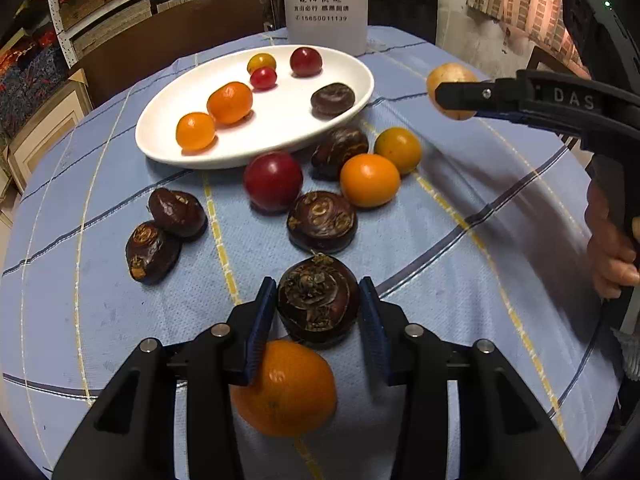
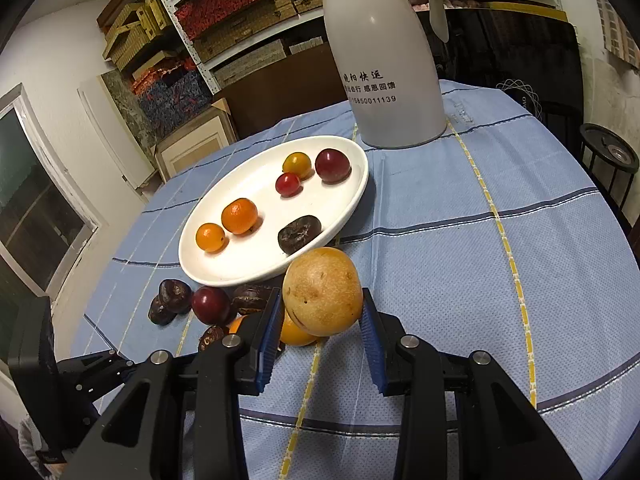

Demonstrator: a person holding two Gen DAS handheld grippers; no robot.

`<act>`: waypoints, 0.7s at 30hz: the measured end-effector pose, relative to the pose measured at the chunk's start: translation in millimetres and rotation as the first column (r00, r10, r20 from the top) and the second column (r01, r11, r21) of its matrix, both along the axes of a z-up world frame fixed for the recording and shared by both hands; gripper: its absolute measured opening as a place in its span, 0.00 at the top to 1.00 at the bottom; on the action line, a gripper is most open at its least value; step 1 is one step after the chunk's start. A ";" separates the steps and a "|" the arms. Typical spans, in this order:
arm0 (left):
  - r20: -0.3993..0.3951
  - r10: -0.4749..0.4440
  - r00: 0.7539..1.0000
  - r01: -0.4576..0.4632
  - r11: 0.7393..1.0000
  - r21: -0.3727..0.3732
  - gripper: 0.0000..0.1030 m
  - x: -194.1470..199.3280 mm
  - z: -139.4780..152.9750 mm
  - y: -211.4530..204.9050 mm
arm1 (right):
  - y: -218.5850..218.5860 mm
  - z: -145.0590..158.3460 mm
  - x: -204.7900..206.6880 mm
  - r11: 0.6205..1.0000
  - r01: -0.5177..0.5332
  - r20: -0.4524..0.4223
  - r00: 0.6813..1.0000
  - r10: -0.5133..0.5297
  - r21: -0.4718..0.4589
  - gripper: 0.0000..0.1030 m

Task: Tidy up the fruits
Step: 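Carry the water chestnut over the plate with the left tool while the right tool carries the potato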

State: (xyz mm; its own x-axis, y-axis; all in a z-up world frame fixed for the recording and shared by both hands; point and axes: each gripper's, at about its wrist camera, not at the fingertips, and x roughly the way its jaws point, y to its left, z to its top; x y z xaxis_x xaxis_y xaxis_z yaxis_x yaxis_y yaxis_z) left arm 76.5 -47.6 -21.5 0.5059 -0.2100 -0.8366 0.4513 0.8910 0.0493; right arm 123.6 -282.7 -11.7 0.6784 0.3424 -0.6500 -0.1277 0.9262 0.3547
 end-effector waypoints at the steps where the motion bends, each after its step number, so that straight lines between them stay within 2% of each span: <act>1: 0.004 0.000 1.000 0.000 1.000 -0.008 0.59 -0.4 1.6 -0.6 | 0.2 0.3 -0.1 1.000 0.000 0.000 1.000 0.000 0.001 0.63; 11: 0.054 0.047 0.997 -0.043 0.995 -0.086 0.60 14.1 28.0 0.9 | -0.3 0.5 -0.5 1.000 0.002 0.002 1.000 -0.002 0.002 0.63; 21: 0.094 0.102 0.990 -0.087 0.984 -0.153 0.60 63.0 53.0 -11.4 | -4.8 9.4 12.3 1.000 0.022 0.000 1.000 -0.022 -0.004 0.63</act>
State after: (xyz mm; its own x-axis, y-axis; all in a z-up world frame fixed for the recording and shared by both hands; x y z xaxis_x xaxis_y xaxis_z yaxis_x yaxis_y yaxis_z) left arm 139.5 -59.0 31.5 0.6093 -0.2753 -0.7436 0.3646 0.9301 -0.0456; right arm 135.8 -287.5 -2.3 0.6856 0.3251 -0.6514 -0.1072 0.9301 0.3514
